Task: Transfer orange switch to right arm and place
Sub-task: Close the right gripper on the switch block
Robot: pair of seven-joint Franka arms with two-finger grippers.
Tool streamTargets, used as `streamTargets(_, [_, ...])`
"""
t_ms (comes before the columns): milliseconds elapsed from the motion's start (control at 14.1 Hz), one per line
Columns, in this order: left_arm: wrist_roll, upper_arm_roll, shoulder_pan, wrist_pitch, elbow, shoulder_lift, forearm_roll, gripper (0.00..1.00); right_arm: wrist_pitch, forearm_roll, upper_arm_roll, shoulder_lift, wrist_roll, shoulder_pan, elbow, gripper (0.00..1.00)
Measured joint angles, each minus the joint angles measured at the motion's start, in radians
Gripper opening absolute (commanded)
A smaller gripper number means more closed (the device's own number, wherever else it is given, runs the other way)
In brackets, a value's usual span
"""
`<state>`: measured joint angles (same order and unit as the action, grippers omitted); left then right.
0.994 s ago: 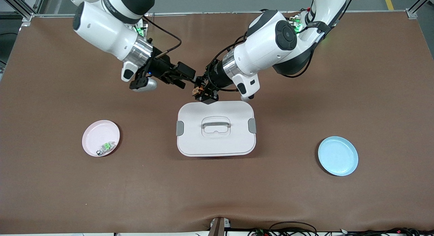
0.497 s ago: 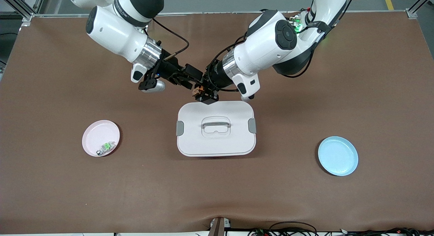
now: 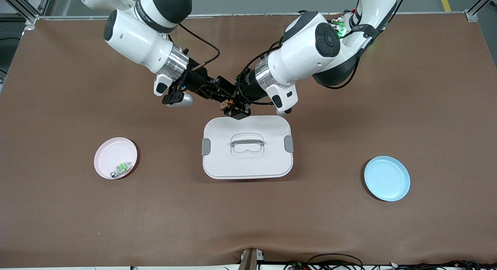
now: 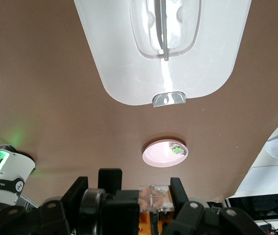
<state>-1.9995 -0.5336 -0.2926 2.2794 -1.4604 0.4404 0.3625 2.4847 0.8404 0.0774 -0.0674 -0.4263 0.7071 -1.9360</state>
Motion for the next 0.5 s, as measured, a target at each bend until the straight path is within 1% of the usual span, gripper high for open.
streamTargets(71, [0.0,0.0,0.0,0.0,0.0,0.0,0.0,0.11,0.0,0.0,0.0,0.001,0.0,0.001,0.006,0.0])
streamTargets(355, [0.001,-0.002,-0.001,-0.001,0.003,0.0,-0.015,0.16,-0.002,0.0,0.001,0.001,0.015,0.001,0.009,0.0])
streamTargets(426, [0.001,-0.003,-0.001,-0.001,0.003,0.0,-0.017,0.21,-0.002,0.0,0.001,0.001,0.016,0.001,0.009,0.0])
streamTargets(497, [0.001,-0.003,-0.001,-0.001,0.003,0.0,-0.018,0.32,-0.002,0.0,0.001,0.001,0.017,0.001,0.009,0.0])
